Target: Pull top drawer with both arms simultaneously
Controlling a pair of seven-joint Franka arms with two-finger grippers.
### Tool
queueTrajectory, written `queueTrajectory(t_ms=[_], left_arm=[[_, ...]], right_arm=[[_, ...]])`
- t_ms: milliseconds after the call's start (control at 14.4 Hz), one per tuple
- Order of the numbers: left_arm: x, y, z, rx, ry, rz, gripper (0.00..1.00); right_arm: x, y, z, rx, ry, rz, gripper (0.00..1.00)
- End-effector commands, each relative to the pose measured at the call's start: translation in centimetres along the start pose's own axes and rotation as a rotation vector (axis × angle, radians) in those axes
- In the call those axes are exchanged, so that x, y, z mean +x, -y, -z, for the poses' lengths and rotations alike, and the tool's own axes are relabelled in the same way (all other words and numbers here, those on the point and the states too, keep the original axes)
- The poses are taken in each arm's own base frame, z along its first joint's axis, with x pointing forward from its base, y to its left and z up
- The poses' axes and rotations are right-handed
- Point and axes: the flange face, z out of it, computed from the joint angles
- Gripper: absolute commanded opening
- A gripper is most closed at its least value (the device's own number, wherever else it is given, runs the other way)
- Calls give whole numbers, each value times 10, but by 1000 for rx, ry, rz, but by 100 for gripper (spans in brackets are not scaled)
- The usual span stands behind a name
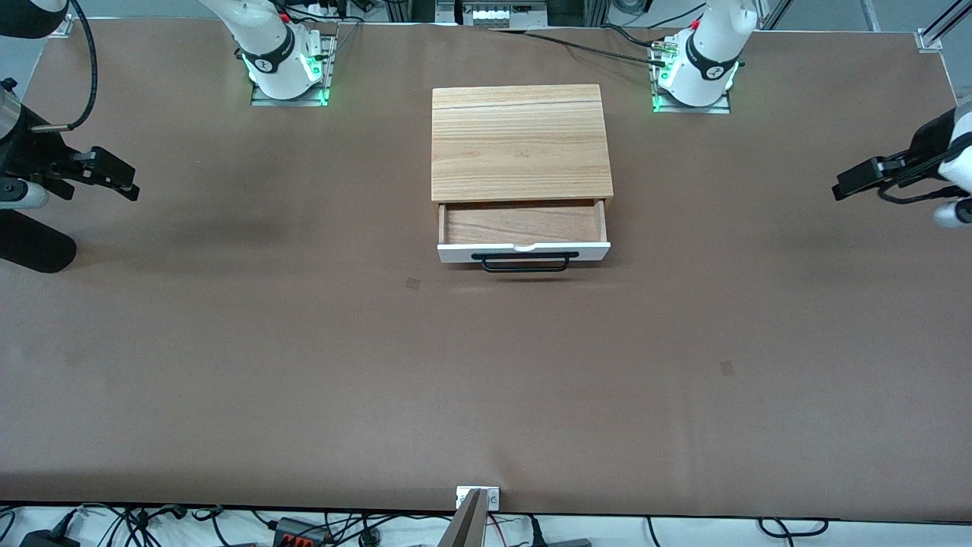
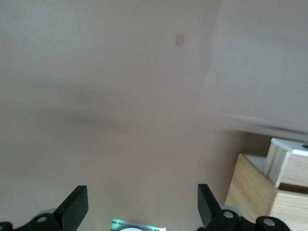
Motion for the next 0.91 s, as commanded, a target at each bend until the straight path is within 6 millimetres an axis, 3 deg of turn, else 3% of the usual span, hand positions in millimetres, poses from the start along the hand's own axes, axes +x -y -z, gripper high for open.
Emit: queueTrajectory(t_ms=[0, 279, 488, 836], left_arm=[[-5, -2, 14, -19, -2, 26, 100], [-3, -6, 14, -18, -11, -24, 100], [-2, -7, 13, -19, -14, -172, 100], [-2, -8, 12, -26, -11, -205, 100]], right_arm=[[-2, -2, 1, -12, -2, 9, 100], [-2, 0, -2, -12, 1, 12, 100], [-1, -1, -5, -12, 3, 11, 100], [-4, 1, 1, -12, 6, 21, 100]])
